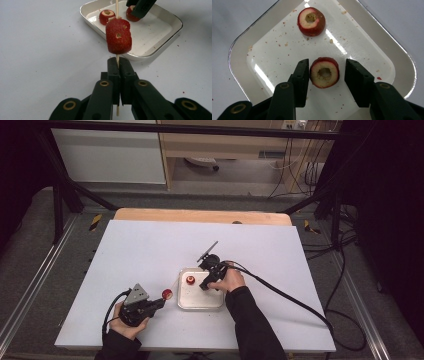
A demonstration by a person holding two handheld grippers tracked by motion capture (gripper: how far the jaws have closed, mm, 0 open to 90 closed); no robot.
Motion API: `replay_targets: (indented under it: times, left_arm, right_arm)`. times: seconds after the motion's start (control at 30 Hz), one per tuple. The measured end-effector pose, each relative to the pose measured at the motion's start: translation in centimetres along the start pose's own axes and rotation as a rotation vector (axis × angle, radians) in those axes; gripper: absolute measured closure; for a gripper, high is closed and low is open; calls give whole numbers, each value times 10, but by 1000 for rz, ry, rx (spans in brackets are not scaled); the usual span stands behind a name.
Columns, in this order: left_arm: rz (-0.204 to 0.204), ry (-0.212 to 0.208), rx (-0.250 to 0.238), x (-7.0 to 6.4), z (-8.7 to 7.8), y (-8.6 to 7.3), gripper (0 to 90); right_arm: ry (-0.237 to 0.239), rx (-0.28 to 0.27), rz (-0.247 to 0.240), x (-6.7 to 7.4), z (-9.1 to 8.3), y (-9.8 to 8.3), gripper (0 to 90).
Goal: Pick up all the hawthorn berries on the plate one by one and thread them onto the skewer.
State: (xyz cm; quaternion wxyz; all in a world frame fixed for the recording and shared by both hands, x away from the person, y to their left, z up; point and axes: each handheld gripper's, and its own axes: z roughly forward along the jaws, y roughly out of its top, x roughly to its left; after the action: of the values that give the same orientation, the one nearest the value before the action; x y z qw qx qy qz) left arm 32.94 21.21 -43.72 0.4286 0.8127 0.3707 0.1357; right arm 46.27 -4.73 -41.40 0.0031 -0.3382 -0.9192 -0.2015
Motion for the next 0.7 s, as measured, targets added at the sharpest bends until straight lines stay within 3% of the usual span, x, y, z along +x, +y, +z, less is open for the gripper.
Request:
replay_targets:
  times: [0.13,0.4,0.7]
  left_arm:
    - [1,0,0,0,0,0,881]
    - [2,0,-4,-1,0,0,881]
    - [-8,1,-22,-3,-2,1,881]
  right_arm:
    - [9,-1,0,0,2,0,596]
    - [28,-30,53,1,-3,0,619]
    - [36,-194,169,7,-34,-5,620]
